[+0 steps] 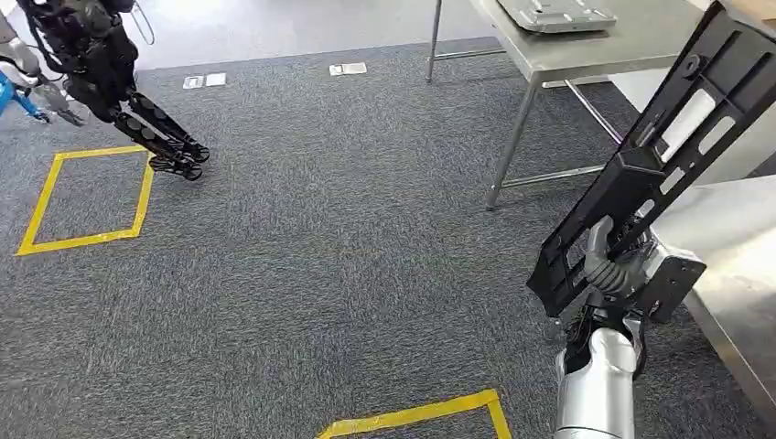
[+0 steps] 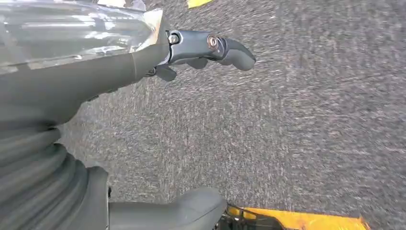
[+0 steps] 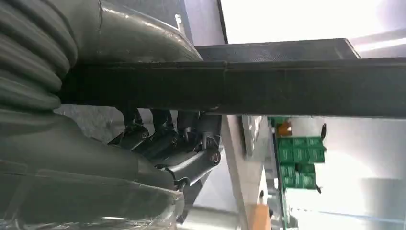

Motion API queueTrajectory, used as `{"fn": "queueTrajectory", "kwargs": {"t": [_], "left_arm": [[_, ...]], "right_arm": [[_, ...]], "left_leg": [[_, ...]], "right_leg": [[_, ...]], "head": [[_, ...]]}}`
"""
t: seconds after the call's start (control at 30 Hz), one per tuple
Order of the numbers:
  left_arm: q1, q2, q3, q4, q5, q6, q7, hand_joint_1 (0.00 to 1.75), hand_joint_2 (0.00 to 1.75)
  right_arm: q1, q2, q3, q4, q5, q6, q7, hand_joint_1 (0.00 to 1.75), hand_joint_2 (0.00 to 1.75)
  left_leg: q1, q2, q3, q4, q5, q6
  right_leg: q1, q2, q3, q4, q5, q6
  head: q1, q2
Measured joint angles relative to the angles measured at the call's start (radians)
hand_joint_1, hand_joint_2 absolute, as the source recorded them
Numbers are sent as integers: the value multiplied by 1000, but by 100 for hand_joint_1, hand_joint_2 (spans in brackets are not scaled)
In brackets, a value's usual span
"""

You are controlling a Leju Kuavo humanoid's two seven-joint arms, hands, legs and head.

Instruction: Take the parts from the cabinet and place them on the table.

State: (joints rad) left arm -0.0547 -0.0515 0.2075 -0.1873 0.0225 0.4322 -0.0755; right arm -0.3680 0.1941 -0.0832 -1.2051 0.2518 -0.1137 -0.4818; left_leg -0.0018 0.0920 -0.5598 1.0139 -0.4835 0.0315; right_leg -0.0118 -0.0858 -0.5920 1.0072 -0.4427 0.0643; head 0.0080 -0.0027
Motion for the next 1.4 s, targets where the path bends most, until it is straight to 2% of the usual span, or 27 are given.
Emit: {"fn": "queueTrajectory", "kwargs": {"t": [0.13, 0.17, 0.2, 0.23, 0.3, 0.37, 0.43, 0.47, 0.5, 0.57, 0.63, 0.67, 0.7, 0.73, 0.8, 0.83, 0.87, 0.93, 0.97, 1.0, 1.03, 1.13, 1.17, 1.23, 1.27, 1.33, 1.4], "left_arm": [[-6, -1, 0, 0, 0, -5, 0, 0, 175], [-9, -2, 0, 0, 0, -8, 0, 0, 175], [-9, -3, 0, -1, 0, -12, 0, 0, 175], [-7, -5, 0, 0, -1, -12, 0, 0, 175], [-2, -4, 6, 0, 0, -11, 0, 0, 175], [3, -5, 18, 0, 5, -10, 0, 0, 175], [2, -6, 26, 0, 9, -7, 0, 0, 175], [2, -6, 29, 0, 10, -5, 0, 0, 175], [3, -6, 35, 0, 10, -3, 0, 0, 175], [3, -6, 45, 0, 10, 0, 0, 0, 175], [1, -7, 49, -1, 8, 1, 0, 0, 175], [0, -9, 51, -1, 8, 2, 0, 0, 175], [-2, -11, 52, -1, 5, 2, 0, 0, 175], [-2, -10, 56, -1, 3, 2, 0, 0, 175], [3, -11, 64, -1, 0, 1, 0, 0, 175], [4, -11, 68, 0, 0, -1, 0, 0, 175], [4, -11, 69, 0, -1, -3, -1, 0, 175], [3, -12, 71, 0, -2, -11, -4, 0, 175], [3, -13, 73, 0, -2, -11, -6, 0, 175], [3, -13, 74, -1, -2, -11, -6, 0, 175], [4, -12, 74, 0, -2, -12, -6, 0, 175], [1, -13, 74, -1, -2, -11, -7, 0, 175], [0, -13, 74, -1, -2, -12, -7, 0, 175], [-1, -15, 74, -1, -2, -13, -9, 0, 175], [2, -14, 74, -1, -2, -13, -9, 0, 175], [6, -13, 74, -1, -2, -13, -9, 0, 175], [6, -13, 74, -1, -2, -14, -10, 0, 175]], "right_arm": [[2, 0, 0, -15, 11, -2, 8, 175, 175], [5, 0, 0, -23, 15, -3, 9, 175, 175], [3, -1, 0, -33, 29, -13, 10, 175, 175], [2, 0, 1, -39, 42, -23, 12, 175, 175], [5, 0, 2, -51, 99, -55, 26, 175, 175], [6, -1, 3, -68, 192, -105, 44, 175, 175], [0, -1, 10, -93, 276, -152, 66, 175, 175], [-6, -1, 13, -103, 300, -164, 73, 175, 175], [-19, -1, 20, -116, 342, -187, 83, 175, 175], [-39, -1, 31, -143, 396, -218, 100, 175, 175], [-48, -4, 32, -173, 431, -231, 118, 175, 175], [-52, -6, 32, -185, 442, -236, 125, 175, 175], [-55, -7, 34, -197, 452, -242, 129, 175, 175], [-63, -8, 36, -206, 466, -248, 134, 175, 175], [-71, -9, 39, -229, 498, -261, 145, 175, 175], [-72, -10, 40, -241, 511, -266, 154, 175, 175], [-72, -15, 40, -251, 521, -271, 159, 175, 175], [-73, -20, 40, -264, 527, -272, 167, 175, 175], [-75, -21, 41, -270, 529, -272, 167, 175, 175], [-76, -21, 43, -275, 529, -273, 167, 175, 175], [-78, -21, 45, -277, 530, -273, 167, 175, 175], [-77, -26, 45, -281, 530, -274, 169, 175, 175], [-78, -27, 46, -284, 530, -275, 169, 175, 175], [-80, -26, 49, -287, 530, -276, 169, 175, 175], [-79, -24, 52, -287, 530, -276, 169, 175, 175], [-74, -23, 53, -286, 531, -276, 169, 175, 175], [-72, -24, 53, -285, 531, -276, 169, 175, 175]], "left_leg": [[5, 42, 13, -5, -4, -20], [14, 13, 7, 4, -16, -29], [15, -40, -7, 44, -47, -29], [17, -71, -38, 119, -91, -30], [16, -93, -117, 282, -156, -33], [17, -95, -137, 301, -131, -31], [18, -104, -78, 165, -41, -24], [22, -135, -42, 83, 1, -22], [24, -193, -25, 35, 8, -19], [19, -174, -22, 20, 3, -18], [10, -153, -18, 17, 8, -5], [17, -138, -16, 2, 17, 7], [15, -127, -11, -4, 23, 12], [14, -111, -12, -6, 23, 14], [11, -81, -13, -6, 23, 16], [10, -68, -14, -5, 22, 17], [10, -54, -14, -5, 22, 16], [11, -32, -13, -5, 20, 14], [11, -21, -12, -5, 19, 12], [5, -10, -9, -4, 16, 7], [1, -1, -9, -1, 11, -1], [1, 30, -1, -5, 8, -11], [4, 33, -3, -2, 1, -19], [15, -60, -30, 81, -58, -26], [15, -80, -67, 162, -100, -27], [14, -92, -136, 291, -144, -29], [15, -95, -134, 266, -100, -25]], "right_leg": [[1, 49, -11, -5, 10, -28], [-18, 61, -5, -8, 14, -36], [-15, 72, -5, -9, 15, -44], [-13, 80, -4, -9, 16, -53], [-8, 107, -4, -8, 16, -53], [-6, 136, -3, -7, 16, -53], [-7, 162, 0, -3, 15, -52], [-8, 174, -2, 0, 15, -52], [-3, 186, -9, 6, 15, -49], [-8, 209, -25, 8, 22, -35], [-10, 232, -34, 0, 30, -21], [-6, 228, -44, 5, 29, -17], [-6, 166, -59, 34, 13, -20], [0, 127, -85, 94, -19, -25], [-2, 105, -158, 248, -79, -31], [-2, 101, -180, 297, -88, -26], [-2, 99, -175, 294, -82, -19], [-7, 82, -107, 172, -33, 0], [-8, 60, -56, 80, -6, 6], [-8, 7, -14, 2, 3, 3], [6, 8, -5, -3, 10, -8], [7, 46, -17, -1, 14, -29], [-9, 59, -10, -7, 20, -39], [-11, 79, -9, -6, 22, -54], [-8, 90, -9, -6, 21, -58], [-4, 116, -10, -6, 21, -59], [-2, 143, -10, -2, 21, -59]], "head": [[-6, 0], [-7, 0], [-11, 0], [-14, 0], [-15, 0], [-14, 0], [-14, 0], [-15, 0], [-13, 0], [-14, 0], [-13, 0], [-14, 0], [-13, 0], [-4, 0], [-5, 0], [-5, 0], [-5, 0], [-4, 0], [-5, 0], [-4, 0], [-6, 0], [-8, 0], [-8, 0], [-13, 0], [-12, 0], [-13, 0], [-13, 0]]}}
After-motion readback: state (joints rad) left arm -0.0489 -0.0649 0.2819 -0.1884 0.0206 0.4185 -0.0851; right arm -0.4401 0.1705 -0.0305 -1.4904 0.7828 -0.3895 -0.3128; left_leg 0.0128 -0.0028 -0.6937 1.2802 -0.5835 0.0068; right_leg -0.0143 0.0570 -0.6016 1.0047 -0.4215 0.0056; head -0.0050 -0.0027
